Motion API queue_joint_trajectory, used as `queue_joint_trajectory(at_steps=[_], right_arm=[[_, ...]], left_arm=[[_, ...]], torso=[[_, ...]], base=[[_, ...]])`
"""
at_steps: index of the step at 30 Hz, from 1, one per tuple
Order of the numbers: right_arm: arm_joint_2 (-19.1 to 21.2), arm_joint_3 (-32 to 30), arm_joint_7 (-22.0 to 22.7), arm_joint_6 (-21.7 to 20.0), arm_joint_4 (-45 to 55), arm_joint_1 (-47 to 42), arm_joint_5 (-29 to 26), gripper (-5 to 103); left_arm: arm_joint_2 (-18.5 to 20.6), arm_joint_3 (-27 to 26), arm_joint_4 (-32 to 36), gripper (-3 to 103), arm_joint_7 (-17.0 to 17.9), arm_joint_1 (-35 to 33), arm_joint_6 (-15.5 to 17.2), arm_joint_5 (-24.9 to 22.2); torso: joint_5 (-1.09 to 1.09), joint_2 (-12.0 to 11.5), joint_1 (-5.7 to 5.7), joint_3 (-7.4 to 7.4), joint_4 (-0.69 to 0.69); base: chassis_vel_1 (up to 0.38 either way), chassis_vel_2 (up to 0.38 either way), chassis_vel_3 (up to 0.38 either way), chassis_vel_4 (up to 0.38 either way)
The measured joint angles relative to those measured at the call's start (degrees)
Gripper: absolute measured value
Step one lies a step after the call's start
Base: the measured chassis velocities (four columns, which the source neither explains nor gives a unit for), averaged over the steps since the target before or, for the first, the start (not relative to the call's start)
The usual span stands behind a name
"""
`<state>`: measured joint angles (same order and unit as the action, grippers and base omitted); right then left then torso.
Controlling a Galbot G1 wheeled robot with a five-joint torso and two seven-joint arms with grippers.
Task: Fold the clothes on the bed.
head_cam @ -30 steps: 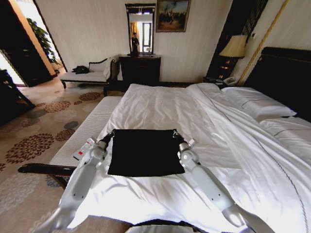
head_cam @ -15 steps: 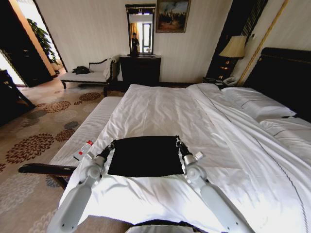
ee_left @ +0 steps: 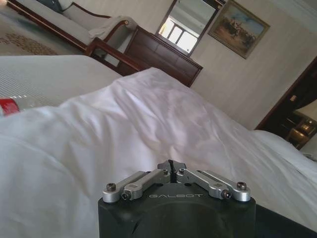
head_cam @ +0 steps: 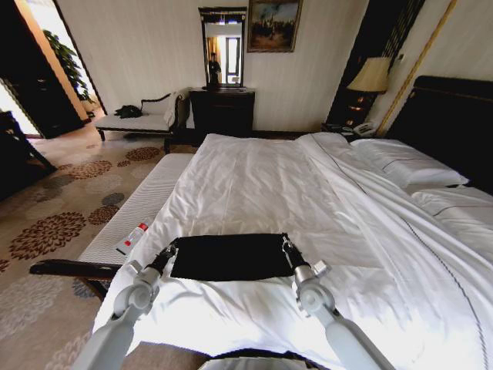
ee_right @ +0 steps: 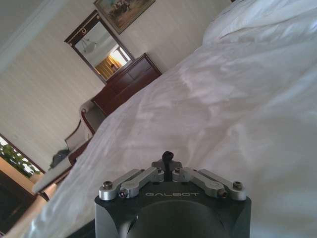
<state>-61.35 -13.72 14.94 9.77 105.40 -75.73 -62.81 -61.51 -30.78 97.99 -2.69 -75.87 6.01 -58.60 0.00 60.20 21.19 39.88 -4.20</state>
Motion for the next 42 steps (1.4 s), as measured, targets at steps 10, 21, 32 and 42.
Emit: queue_joint_trajectory(at_steps=[10, 21, 32, 42], right_arm=[[1.71, -1.4, -0.21, 0.53, 3.0, -5.63, 3.08, 2], [0.33, -0.98, -0.1, 0.89, 1.06, -6.7, 5.36, 2], [1.19, -3.58, 1.36, 0.76, 9.0, -8.0, 6.46, 24], [6.07, -3.05, 9.1, -4.63, 11.46, 6.15, 0.36, 55]], left_arm=[[1.12, -0.97, 7.27, 0, -1.7, -6.85, -1.38, 2.29], [1.17, -1.0, 6.08, 0, -2.51, -9.09, -2.89, 5.62], [2.38, -2.64, 12.72, 22, -0.45, -10.47, -6.39, 8.04], [8.03, -5.1, 20.59, 54, 9.63, 0.71, 2.95, 7.17]], torso=[[0.0, 0.0, 0.0, 0.0, 0.01], [0.0, -0.01, 0.01, 0.01, 0.01], [0.0, -0.01, 0.0, 0.01, 0.0], [0.01, -0.01, 0.02, 0.02, -0.01]], base=[[0.0, 0.0, 0.0, 0.0], [0.0, 0.0, 0.0, 0.0], [0.0, 0.0, 0.0, 0.0], [0.0, 0.0, 0.0, 0.0]])
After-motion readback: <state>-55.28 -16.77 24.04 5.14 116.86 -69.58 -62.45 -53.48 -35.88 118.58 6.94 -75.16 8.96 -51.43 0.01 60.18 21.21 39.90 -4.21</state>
